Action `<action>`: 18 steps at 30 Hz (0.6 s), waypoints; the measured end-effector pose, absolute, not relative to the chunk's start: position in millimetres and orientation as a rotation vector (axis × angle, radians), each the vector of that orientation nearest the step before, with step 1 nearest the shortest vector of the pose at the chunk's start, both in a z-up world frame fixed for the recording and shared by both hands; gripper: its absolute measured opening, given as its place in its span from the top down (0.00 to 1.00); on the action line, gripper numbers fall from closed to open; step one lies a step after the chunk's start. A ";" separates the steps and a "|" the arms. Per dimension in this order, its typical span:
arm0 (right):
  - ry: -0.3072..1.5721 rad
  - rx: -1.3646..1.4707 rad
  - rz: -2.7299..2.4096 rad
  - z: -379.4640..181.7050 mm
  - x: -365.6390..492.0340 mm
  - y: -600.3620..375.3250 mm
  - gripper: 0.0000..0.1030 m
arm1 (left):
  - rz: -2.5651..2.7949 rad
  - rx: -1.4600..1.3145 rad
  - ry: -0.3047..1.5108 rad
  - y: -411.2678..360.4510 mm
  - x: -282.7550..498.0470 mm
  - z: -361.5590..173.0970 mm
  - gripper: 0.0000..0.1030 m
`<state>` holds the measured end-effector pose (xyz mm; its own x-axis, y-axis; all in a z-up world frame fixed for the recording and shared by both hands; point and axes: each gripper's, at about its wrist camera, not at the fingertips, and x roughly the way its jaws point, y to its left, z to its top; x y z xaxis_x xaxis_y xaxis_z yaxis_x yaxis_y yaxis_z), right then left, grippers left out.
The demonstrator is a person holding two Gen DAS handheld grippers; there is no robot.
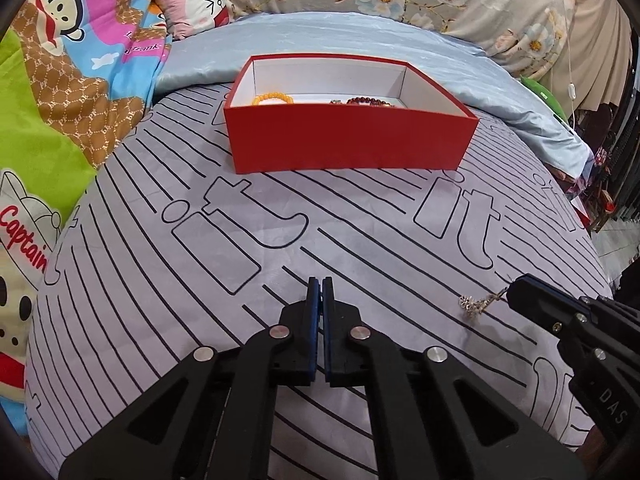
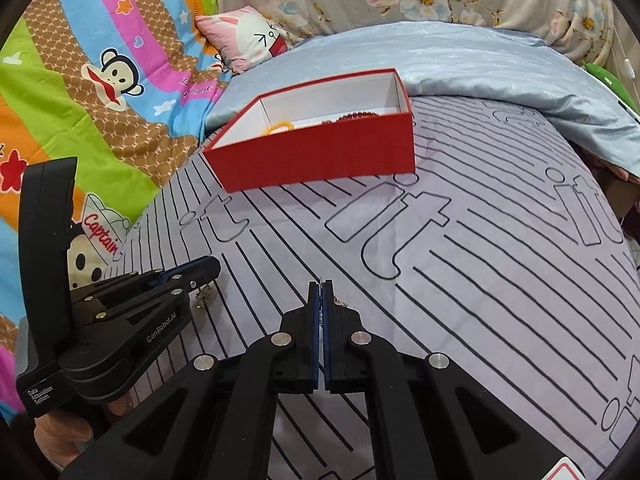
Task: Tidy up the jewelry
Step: 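Carry the silver necklace and earring over the red box and lower them in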
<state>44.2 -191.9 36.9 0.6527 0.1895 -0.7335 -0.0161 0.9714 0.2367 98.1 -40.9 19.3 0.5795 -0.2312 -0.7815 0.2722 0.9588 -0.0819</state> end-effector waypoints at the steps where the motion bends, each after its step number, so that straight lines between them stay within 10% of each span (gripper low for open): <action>1: 0.848 0.216 0.119 39.7 44.3 -191.8 0.99 | -0.292 0.051 0.905 -40.4 98.7 21.4 0.99; 18: 0.741 0.189 0.155 91.4 75.7 -193.6 0.99 | -0.267 0.049 0.804 -34.9 136.5 88.8 0.99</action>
